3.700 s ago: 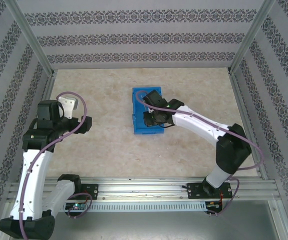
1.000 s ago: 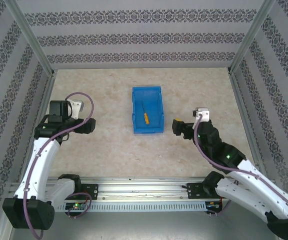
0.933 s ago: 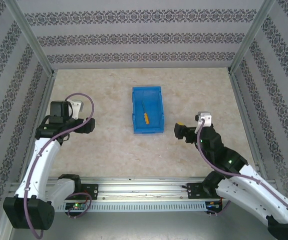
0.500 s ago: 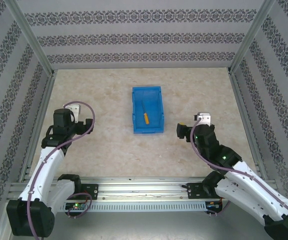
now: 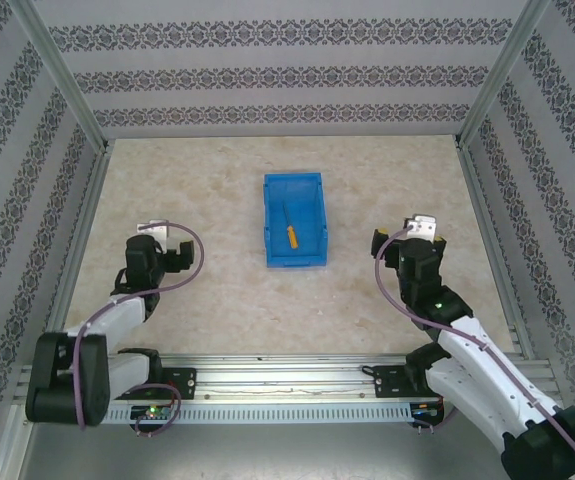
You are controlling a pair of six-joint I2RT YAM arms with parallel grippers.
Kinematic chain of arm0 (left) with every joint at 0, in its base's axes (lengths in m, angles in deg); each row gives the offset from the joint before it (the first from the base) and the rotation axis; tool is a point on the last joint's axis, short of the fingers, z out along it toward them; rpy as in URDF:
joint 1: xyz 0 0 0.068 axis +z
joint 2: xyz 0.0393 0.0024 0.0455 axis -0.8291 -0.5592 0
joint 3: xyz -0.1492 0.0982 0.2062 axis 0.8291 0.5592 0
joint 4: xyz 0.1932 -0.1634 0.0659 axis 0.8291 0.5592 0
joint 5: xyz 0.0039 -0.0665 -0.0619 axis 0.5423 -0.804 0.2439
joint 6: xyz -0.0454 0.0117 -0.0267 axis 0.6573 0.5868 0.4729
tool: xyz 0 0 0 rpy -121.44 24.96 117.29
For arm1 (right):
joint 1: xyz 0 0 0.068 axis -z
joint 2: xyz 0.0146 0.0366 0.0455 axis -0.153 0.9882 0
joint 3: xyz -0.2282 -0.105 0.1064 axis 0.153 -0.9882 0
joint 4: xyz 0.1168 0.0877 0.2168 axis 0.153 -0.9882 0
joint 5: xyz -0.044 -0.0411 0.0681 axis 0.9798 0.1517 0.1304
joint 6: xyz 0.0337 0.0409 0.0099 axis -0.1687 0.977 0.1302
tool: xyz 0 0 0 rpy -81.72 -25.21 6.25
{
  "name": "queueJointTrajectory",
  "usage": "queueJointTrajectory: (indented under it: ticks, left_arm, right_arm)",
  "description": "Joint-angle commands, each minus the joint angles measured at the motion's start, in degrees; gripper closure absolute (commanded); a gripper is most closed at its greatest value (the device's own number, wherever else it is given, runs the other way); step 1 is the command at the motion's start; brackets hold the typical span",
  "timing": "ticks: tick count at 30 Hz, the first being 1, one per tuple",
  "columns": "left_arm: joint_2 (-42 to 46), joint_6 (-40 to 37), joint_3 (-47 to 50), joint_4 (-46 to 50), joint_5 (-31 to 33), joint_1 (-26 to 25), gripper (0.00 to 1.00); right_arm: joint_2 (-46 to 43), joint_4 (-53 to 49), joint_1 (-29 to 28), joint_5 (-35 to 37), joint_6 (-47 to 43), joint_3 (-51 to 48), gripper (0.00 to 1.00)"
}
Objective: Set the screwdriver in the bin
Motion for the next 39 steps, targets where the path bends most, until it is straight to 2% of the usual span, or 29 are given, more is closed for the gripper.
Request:
queueJointTrajectory:
  ticks: [1, 6, 11, 15, 20, 25, 30, 37, 39]
  left_arm:
    - [-3.7, 0.7, 2.2, -20.5, 1.3, -0.2, 0.01]
    - [-9.9, 0.0, 6.0, -35.2, 2.7, -0.1, 0.01]
    - [-13.3, 0.9, 6.8, -40.1, 3.0, 0.1, 0.01]
    - [-17.8, 1.6, 7.5, -45.9, 4.0, 0.1, 0.01]
    - [-25.6, 2.3, 8.9, -55.6, 5.5, 0.1, 0.01]
    - [-26.3, 2.8, 8.2, -55.6, 6.7, 0.2, 0.01]
    - [-26.4, 2.9, 8.2, -55.6, 6.8, 0.2, 0.01]
    - [-25.6, 2.9, 6.7, -51.6, 7.2, 0.2, 0.01]
    - [-24.4, 3.1, 4.4, -46.1, 7.7, 0.2, 0.01]
  right_arm:
    - [-2.4, 7.6, 2.1, -0.4, -3.7, -4.1, 0.02]
    - [-7.4, 13.9, 6.8, -0.3, -7.6, -10.6, 0.02]
    - [-8.0, 25.7, 12.6, -5.1, -7.8, -16.8, 0.02]
    - [-1.7, 33.0, 17.1, -9.1, -7.9, -18.2, 0.02]
    - [12.7, 44.2, 21.1, -12.2, -4.5, -17.0, 0.02]
    - [27.5, 53.9, 21.2, -13.3, -8.7, -12.9, 0.02]
    - [33.6, 53.7, 21.9, -17.9, -8.0, -9.4, 0.02]
    - [47.5, 65.3, 21.4, -23.2, -9.6, -7.5, 0.02]
    - [47.5, 60.1, 20.9, -24.3, -10.4, -5.4, 0.02]
